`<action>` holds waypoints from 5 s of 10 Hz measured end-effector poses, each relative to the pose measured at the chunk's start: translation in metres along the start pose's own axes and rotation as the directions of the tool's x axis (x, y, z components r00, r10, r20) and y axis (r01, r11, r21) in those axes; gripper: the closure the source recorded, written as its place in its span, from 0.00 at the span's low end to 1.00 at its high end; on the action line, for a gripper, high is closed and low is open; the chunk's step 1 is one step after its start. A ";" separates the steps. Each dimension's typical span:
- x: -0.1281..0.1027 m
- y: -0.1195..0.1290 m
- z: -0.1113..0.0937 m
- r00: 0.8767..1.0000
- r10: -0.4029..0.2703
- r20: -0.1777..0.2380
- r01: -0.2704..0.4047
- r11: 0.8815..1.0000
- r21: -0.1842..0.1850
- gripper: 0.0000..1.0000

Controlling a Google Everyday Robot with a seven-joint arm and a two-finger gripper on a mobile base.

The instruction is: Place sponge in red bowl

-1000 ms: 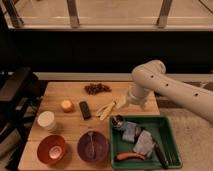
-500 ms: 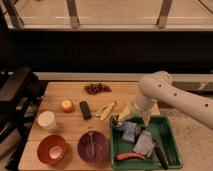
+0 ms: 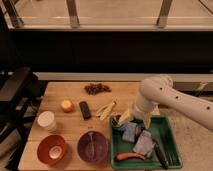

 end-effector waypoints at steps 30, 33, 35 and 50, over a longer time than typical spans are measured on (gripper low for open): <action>0.012 -0.008 0.100 0.994 0.038 -0.107 -0.055 0.985 -0.162 0.20; 0.014 -0.011 0.105 0.995 0.039 -0.097 -0.049 0.994 -0.102 0.20; 0.015 -0.018 0.108 0.994 0.048 -0.101 -0.056 0.995 -0.085 0.20; 0.036 -0.018 0.101 0.984 -0.131 -0.121 0.132 0.991 0.002 0.20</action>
